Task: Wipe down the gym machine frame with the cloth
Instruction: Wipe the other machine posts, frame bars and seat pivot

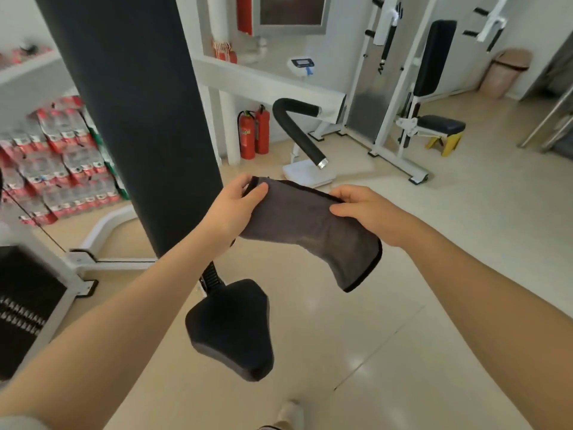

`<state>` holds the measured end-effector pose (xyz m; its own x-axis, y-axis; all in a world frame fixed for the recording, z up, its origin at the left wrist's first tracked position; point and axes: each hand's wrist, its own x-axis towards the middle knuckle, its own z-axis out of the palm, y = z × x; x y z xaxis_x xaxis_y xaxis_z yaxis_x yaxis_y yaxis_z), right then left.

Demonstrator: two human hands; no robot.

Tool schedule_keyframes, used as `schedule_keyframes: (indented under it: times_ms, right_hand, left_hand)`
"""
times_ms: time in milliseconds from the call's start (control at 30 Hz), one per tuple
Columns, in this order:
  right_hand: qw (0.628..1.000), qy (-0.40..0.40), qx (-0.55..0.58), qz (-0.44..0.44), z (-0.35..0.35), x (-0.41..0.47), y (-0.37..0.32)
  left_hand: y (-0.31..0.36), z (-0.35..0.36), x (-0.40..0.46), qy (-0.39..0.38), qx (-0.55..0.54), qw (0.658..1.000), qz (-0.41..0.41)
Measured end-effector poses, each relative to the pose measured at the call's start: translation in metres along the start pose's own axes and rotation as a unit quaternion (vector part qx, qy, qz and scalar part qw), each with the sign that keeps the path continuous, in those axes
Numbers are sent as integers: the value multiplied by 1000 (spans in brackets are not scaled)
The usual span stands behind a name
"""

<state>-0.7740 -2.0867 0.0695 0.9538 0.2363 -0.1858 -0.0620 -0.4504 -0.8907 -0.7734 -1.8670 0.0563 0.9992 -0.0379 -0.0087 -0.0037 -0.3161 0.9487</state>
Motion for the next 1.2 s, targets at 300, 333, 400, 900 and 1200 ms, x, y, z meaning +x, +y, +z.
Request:
schedule_keyframes:
  times_ms: [300, 333, 400, 900, 1200]
  right_hand:
    - [993, 43, -77, -79, -127, 136, 2]
    - [993, 43, -74, -81, -142, 151, 2]
    - [994, 43, -48, -92, -168, 179, 4]
    - [915, -125, -279, -263, -238, 354, 5]
    - [634, 87, -614, -462, -223, 401, 14]
  left_hand:
    - [53, 62, 163, 93, 75, 993, 15]
    - [59, 69, 178, 97, 91, 991, 15]
    - [70, 81, 205, 97, 88, 991, 6]
    - [98, 121, 360, 283, 216, 934, 17]
    - [81, 122, 432, 215, 330, 919, -32]
